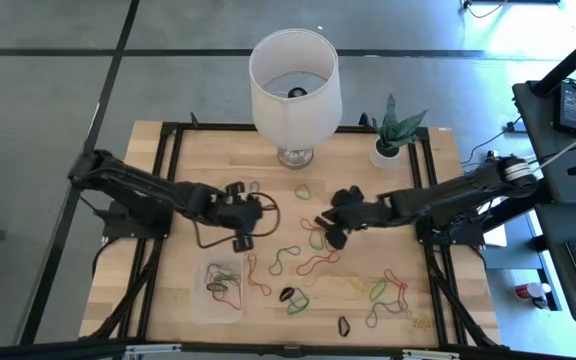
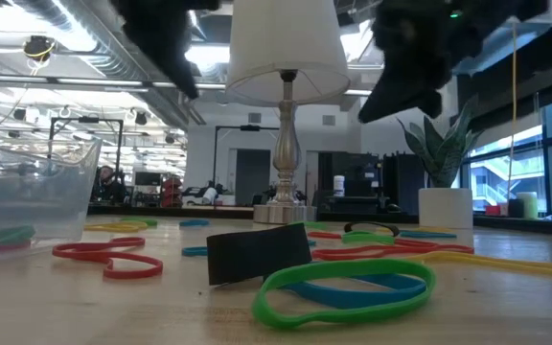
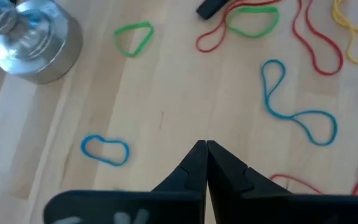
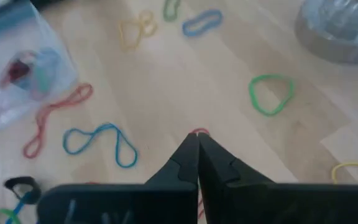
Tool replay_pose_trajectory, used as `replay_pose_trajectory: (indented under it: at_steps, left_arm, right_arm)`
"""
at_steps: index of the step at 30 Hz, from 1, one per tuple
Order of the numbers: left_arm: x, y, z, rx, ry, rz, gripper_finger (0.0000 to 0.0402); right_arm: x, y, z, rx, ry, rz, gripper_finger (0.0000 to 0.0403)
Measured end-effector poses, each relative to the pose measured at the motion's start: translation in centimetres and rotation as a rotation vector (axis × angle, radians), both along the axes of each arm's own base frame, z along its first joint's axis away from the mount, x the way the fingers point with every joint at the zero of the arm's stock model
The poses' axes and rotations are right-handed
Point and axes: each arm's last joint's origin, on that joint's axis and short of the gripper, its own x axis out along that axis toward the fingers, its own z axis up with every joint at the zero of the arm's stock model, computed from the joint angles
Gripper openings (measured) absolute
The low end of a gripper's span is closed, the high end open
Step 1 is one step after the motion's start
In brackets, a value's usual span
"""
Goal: Pick and place rubber bands into bin
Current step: Put the black rubber band into the transparent bin
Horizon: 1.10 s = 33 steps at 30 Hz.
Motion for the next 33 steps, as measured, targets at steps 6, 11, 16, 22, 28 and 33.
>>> replay_pose_trajectory:
  at_steps: [6,11,16,22,28,33]
  left_arm:
    - [-4.4,1.1,-0.9,-0.008,-0.083,-0.003,0.0001]
    - [-7.0,1.6,-1.1,-0.038,-0.139,-0.025,0.0002]
    - [-8.5,1.9,-1.0,-0.082,-0.197,-0.032,0.0002]
    - [-9.2,1.9,-0.9,-0.135,-0.212,-0.025,0.0001]
    - [-9.2,1.7,-1.0,-0.228,-0.208,-0.011,0.0005]
    - [-9.2,1.7,-1.0,-0.291,-0.221,0.073,0.0005]
  right_arm:
    - [3.8,-0.5,-0.9,0.036,0.283,-0.106,0.0002]
    - [5.5,-2.3,-2.2,0.144,0.525,-0.255,0.0024]
    - [6.5,-3.4,-4.5,0.229,0.605,-0.276,0.0062]
    - [7.2,-3.5,-6.1,0.206,0.649,-0.196,0.0109]
    - [7.9,-3.4,-7.2,0.158,0.658,-0.104,0.0138]
    - [8.3,-3.3,-9.2,0.121,0.724,-0.043,0.0112]
